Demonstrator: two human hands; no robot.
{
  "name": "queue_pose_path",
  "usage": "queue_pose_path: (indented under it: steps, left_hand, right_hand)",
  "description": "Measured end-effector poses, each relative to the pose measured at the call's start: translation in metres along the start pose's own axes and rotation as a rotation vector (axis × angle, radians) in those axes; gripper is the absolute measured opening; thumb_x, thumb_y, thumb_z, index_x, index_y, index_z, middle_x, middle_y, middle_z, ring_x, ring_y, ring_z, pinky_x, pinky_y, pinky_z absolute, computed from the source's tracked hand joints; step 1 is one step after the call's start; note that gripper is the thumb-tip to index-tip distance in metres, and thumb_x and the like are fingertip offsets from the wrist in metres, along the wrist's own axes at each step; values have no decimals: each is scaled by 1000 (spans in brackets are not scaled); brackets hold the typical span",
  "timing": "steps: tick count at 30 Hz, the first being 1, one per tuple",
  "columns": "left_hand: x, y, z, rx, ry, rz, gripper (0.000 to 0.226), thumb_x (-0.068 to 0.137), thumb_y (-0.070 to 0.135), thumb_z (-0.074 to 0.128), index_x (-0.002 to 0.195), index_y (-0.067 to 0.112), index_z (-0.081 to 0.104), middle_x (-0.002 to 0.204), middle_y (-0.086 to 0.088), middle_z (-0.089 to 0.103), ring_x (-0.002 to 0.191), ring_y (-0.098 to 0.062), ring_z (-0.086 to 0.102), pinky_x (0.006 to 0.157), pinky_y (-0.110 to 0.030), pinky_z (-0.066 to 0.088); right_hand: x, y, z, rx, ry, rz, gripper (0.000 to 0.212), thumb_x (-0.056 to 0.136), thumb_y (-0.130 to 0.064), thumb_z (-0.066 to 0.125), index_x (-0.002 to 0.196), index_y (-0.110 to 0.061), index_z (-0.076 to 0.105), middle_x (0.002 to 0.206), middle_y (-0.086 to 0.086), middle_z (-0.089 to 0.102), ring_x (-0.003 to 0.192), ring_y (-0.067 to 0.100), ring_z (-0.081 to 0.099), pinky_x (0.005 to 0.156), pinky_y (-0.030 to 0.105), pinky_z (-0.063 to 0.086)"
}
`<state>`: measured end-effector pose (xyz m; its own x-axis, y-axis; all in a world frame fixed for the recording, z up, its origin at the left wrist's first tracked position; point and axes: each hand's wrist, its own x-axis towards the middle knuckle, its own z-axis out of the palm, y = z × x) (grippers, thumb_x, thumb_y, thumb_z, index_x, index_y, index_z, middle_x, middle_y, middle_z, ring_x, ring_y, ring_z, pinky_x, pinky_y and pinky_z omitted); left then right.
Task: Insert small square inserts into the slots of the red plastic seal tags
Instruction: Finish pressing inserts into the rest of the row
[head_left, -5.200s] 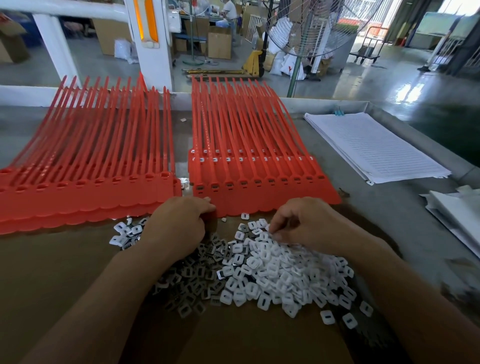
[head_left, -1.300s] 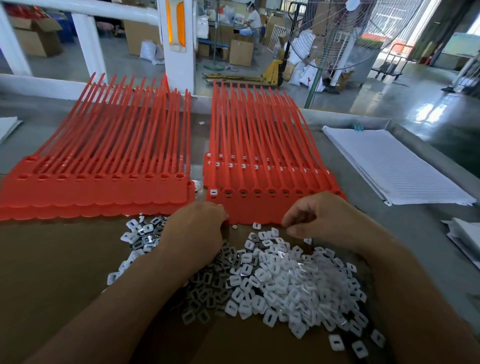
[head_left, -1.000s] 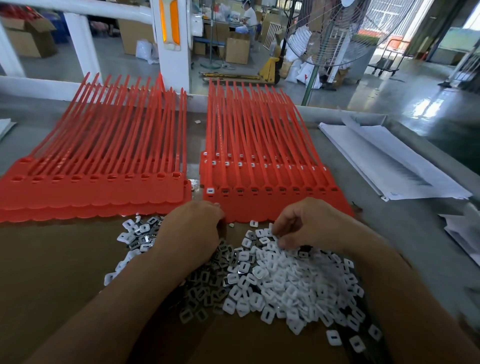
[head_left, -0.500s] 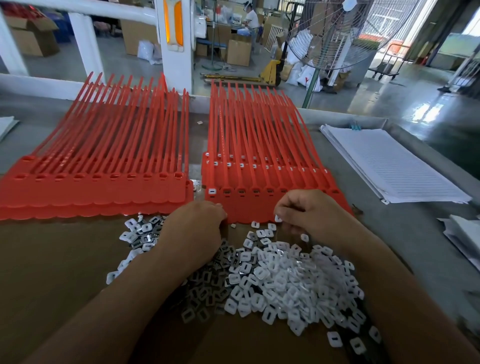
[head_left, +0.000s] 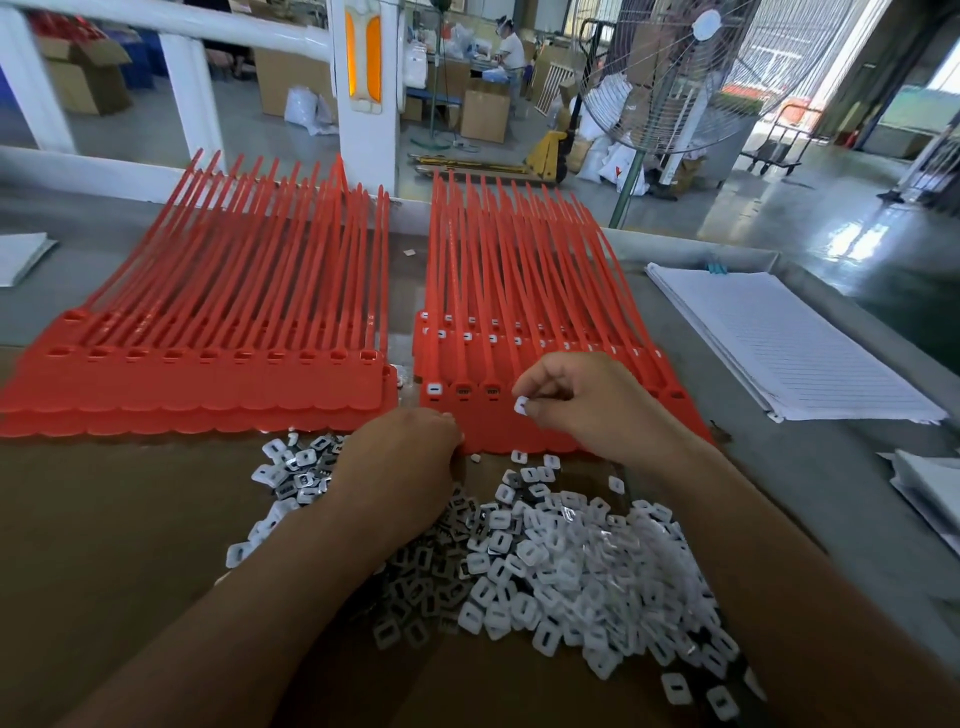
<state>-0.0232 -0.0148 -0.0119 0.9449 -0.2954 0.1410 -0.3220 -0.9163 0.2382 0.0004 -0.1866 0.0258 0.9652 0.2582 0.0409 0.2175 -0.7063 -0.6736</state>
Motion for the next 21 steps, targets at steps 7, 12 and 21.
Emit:
queue_pose_path:
  steps: [7, 12, 21]
  left_hand:
    - [0, -1, 0, 6, 19, 28, 34, 88, 14, 39, 116, 19, 59, 118, 4, 59, 104, -16, 57, 85, -33, 49]
    - [2, -2, 1, 23, 3, 43, 34, 86, 11, 40, 113, 19, 60, 118, 4, 60, 105, -16, 55, 86, -33, 48]
    - [3, -3, 2, 36, -14, 50, 34, 86, 12, 39, 111, 18, 61, 117, 2, 60, 104, -18, 56, 85, -35, 48]
  right_hand:
    - [41, -12, 21, -72, -19, -23, 22, 84, -10, 64, 73, -28, 60, 73, -17, 57, 73, -5, 53, 63, 7, 38]
    - [58, -6, 38, -104, 6, -3, 13, 85, -8, 61, 92, -16, 69, 78, -13, 58, 72, -4, 51, 62, 7, 35]
    - [63, -9, 41, -177, -42, 35, 10, 83, -9, 64, 90, -16, 68, 104, 2, 67, 95, 13, 59, 88, 29, 46]
